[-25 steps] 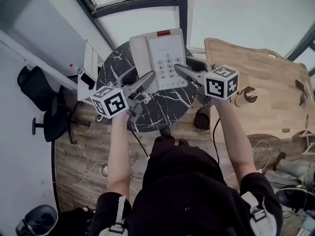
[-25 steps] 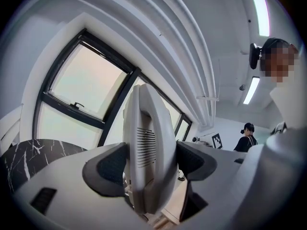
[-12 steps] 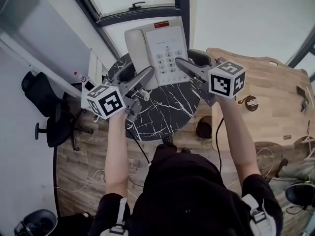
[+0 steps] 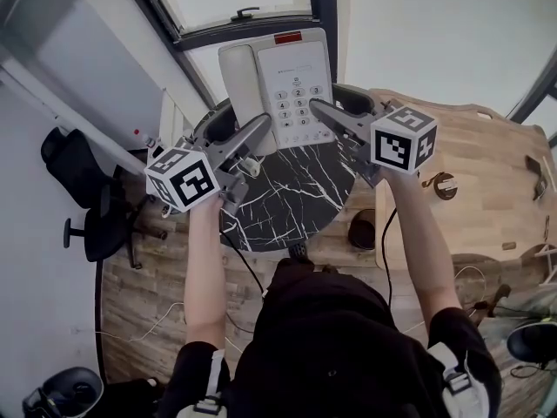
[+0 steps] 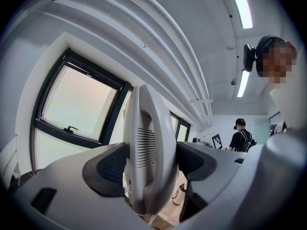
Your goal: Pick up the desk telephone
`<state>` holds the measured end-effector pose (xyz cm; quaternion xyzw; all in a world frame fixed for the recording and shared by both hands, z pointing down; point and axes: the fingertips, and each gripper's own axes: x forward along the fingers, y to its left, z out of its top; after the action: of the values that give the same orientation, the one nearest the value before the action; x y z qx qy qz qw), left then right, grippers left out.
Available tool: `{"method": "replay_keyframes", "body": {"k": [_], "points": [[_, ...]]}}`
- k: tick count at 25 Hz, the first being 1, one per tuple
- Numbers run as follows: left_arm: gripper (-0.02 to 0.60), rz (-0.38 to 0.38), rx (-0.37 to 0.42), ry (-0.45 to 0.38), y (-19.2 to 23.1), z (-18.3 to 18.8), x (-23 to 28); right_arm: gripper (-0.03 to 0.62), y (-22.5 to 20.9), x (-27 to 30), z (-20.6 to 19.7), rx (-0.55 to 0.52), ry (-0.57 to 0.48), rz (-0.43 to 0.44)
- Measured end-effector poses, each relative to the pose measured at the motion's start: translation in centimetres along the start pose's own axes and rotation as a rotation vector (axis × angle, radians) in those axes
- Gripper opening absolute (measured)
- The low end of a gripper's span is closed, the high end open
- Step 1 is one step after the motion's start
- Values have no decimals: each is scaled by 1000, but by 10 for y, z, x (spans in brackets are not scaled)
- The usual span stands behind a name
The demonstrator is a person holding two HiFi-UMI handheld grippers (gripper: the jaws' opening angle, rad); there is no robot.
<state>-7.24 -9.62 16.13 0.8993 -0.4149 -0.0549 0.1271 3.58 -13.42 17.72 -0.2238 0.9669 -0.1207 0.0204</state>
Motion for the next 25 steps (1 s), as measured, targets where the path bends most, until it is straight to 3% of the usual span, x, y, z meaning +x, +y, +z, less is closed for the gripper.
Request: {"method": "replay_keyframes", "body": {"k": [25], "points": [[342,-10,-2,13,-7,-6,4,219,-2,-11,-5,32,-13,-22]]}}
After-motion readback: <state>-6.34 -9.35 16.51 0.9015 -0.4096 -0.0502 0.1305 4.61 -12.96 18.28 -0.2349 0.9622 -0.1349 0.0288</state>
